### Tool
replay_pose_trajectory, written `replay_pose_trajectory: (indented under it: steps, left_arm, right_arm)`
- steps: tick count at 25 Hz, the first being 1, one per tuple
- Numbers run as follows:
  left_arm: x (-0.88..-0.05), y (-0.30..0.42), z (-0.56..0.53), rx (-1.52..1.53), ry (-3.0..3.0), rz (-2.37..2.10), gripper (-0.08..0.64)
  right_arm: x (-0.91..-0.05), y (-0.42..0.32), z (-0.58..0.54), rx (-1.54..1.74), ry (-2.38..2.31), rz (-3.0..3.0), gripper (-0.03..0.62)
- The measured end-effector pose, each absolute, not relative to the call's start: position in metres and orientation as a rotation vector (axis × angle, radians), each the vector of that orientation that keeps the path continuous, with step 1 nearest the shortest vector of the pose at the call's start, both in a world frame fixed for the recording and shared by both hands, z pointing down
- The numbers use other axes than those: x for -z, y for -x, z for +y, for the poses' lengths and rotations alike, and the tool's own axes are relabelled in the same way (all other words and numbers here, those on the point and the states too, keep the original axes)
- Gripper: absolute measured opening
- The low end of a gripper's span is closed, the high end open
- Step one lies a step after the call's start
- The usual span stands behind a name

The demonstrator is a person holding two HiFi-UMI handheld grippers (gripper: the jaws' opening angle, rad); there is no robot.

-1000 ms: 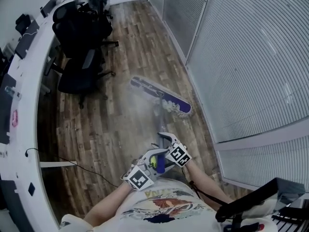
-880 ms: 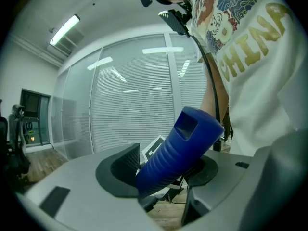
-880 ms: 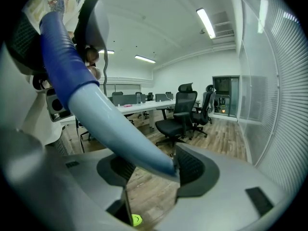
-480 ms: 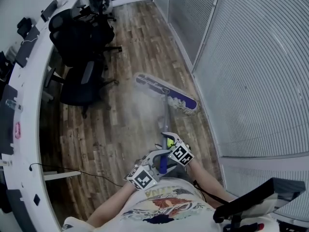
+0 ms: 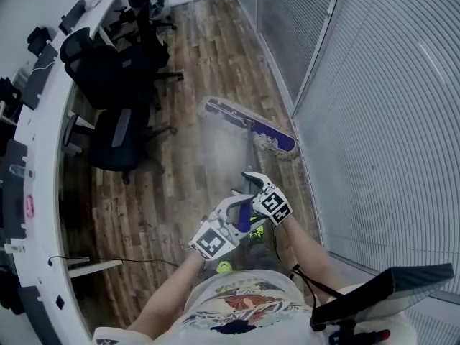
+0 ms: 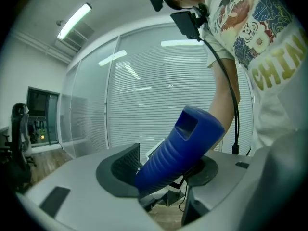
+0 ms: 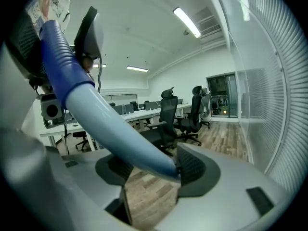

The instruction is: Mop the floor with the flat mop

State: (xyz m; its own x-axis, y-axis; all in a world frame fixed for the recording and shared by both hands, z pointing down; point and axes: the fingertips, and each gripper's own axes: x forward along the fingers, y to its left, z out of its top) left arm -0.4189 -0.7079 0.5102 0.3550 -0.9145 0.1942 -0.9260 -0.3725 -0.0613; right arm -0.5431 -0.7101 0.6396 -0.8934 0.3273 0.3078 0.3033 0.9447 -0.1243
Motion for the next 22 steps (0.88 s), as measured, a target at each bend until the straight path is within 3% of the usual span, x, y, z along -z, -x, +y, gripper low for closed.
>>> replay_pose_trajectory:
  steps: [5, 10, 22]
  left_arm:
    - [-0.54, 0.466, -0.772, -0.377, -2.511, -1.731, 0.225]
    - [-0.54, 0.463, -0.806, -0.372, -2.509, -1.742, 0.225]
    - [-0.519, 0.387, -0.7, -0.33, -2.441, -1.758, 0.227]
  right_arm:
    - [-0.668, 0.596, -0.773, -0.042, 0.479, -2.721, 0.247]
    - [-0.665, 0.594, -0.806, -0.108, 0.459, -2.744, 0.247]
    - [-0.644, 0.514, -0.697, -0.121, 0.484, -2.736, 0.247]
